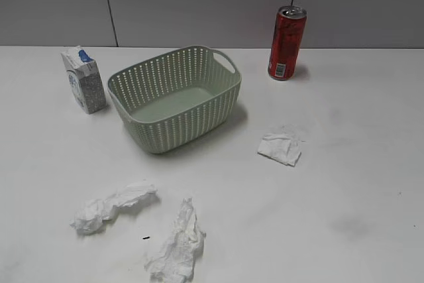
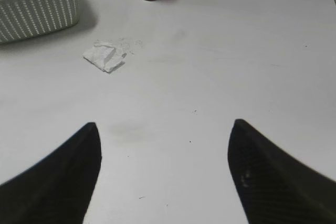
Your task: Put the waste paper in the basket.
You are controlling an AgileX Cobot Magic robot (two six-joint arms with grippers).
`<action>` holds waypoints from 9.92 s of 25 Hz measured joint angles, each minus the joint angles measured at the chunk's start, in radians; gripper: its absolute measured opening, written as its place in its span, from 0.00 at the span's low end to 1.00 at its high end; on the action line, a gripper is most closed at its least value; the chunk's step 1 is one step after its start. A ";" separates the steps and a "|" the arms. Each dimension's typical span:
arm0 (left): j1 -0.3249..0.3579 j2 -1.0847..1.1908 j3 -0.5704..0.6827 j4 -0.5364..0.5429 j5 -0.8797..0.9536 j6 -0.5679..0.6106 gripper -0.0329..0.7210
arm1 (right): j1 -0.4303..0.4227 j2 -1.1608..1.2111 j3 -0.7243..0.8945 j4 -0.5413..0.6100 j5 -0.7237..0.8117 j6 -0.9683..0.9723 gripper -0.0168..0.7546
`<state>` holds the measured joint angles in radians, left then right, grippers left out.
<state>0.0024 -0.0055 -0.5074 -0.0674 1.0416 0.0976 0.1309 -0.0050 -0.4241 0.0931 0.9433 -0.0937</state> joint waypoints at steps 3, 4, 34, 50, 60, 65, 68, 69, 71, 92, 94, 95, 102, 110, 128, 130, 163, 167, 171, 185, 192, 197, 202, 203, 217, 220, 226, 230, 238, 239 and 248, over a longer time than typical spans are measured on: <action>0.000 0.000 0.000 0.000 0.000 0.000 0.36 | 0.000 0.000 0.000 0.000 0.000 0.000 0.76; 0.000 0.000 0.000 0.000 0.000 0.000 0.36 | 0.000 0.000 0.000 0.000 0.000 0.000 0.76; 0.000 0.000 0.000 0.000 0.000 0.000 0.52 | 0.000 0.123 -0.055 0.000 -0.086 -0.001 0.76; 0.000 0.000 0.000 0.000 0.000 0.000 0.93 | 0.000 0.923 -0.270 0.008 -0.132 -0.006 0.76; 0.000 0.000 0.000 0.000 0.000 0.000 0.89 | 0.121 1.446 -0.539 0.110 -0.138 -0.091 0.76; 0.000 0.000 0.000 0.000 0.000 0.000 0.87 | 0.264 1.640 -0.646 0.038 -0.210 -0.092 0.76; 0.000 0.000 0.000 0.000 0.000 0.000 0.86 | 0.305 1.730 -0.683 0.016 -0.310 -0.092 0.76; 0.000 0.000 0.000 0.000 0.000 0.000 0.86 | 0.308 1.757 -0.687 0.013 -0.343 -0.092 0.76; 0.000 0.000 0.000 0.000 0.000 0.000 0.84 | 0.312 1.802 -0.690 0.010 -0.419 -0.092 0.76; 0.000 0.000 0.000 0.000 0.000 0.000 0.82 | 0.312 2.048 -0.695 -0.020 -0.610 -0.092 0.76; 0.000 0.000 0.000 0.000 0.000 0.000 0.82 | 0.312 2.049 -0.698 -0.020 -0.604 -0.092 0.75; 0.000 0.000 0.000 0.000 0.000 0.000 0.82 | 0.312 2.049 -0.698 -0.020 -0.600 -0.092 0.74; 0.000 0.000 0.000 0.000 0.000 0.000 0.82 | 0.314 2.049 -0.705 -0.009 -0.543 -0.092 0.32; 0.000 0.000 0.000 0.000 0.000 0.000 0.81 | 0.314 2.000 -0.698 -0.012 -0.434 -0.092 0.01; 0.000 0.000 0.000 0.000 0.000 0.000 0.81 | 0.441 1.805 -0.976 0.216 -0.666 -0.291 0.01; 0.000 0.000 0.000 0.000 0.000 0.000 0.81 | 0.484 1.847 -0.990 0.217 -0.755 -0.292 0.01; 0.000 0.000 0.000 0.000 0.000 0.000 0.80 | 0.532 1.855 -0.995 0.111 -0.326 -0.165 0.76; 0.000 0.000 0.000 0.000 0.000 0.000 0.80 | 0.465 1.823 -0.995 0.064 -0.148 -0.101 0.76; 0.000 0.001 0.000 0.000 -0.001 0.000 0.80 | 0.337 1.809 -0.995 0.055 0.007 -0.086 0.76; -0.050 0.422 -0.070 -0.254 -0.165 0.255 0.80 | -0.075 1.697 -0.941 -0.020 0.239 -0.083 0.76; -0.235 0.710 -0.099 -0.220 -0.204 0.297 0.80 | -0.075 1.404 -0.705 0.019 0.175 -0.083 0.76; -0.356 0.953 -0.150 -0.157 -0.228 0.296 0.80 | -0.075 1.181 -0.532 0.034 0.100 -0.082 0.76; -0.459 1.195 -0.213 -0.115 -0.242 0.296 0.80 | -0.075 0.965 -0.383 0.035 0.070 -0.082 0.76; -0.479 1.241 -0.228 -0.107 -0.248 0.296 0.80 | -0.075 0.928 -0.352 0.035 0.068 -0.082 0.76; -0.603 1.668 -0.272 -0.068 -0.469 0.296 0.80 | -0.075 0.346 -0.018 0.036 0.021 -0.083 0.76; -0.603 1.702 -0.272 -0.067 -0.497 0.296 0.80 | -0.075 0.247 -0.004 0.036 0.015 -0.082 0.76; -0.603 1.780 -0.272 -0.060 -0.549 0.296 0.79 | -0.075 0.126 -0.002 0.036 0.007 -0.082 0.76; -0.603 1.803 -0.281 -0.062 -0.551 0.296 0.72 | -0.075 0.107 -0.002 0.036 0.007 -0.081 0.76; -0.603 1.806 -0.305 -0.043 -0.475 0.296 0.16 | -0.075 0.107 -0.002 0.036 0.007 -0.081 0.76; -0.603 1.806 -0.316 -0.041 -0.453 0.296 0.11 | -0.075 0.107 -0.002 0.036 0.007 -0.081 0.76; -0.603 1.696 -0.542 0.004 -0.262 0.296 0.06 | -0.075 0.107 -0.002 0.037 0.007 -0.079 0.70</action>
<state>-0.6006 1.6910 -1.0494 -0.0633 0.7792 0.3938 0.0556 0.1018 -0.4257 0.1298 0.9499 -0.1731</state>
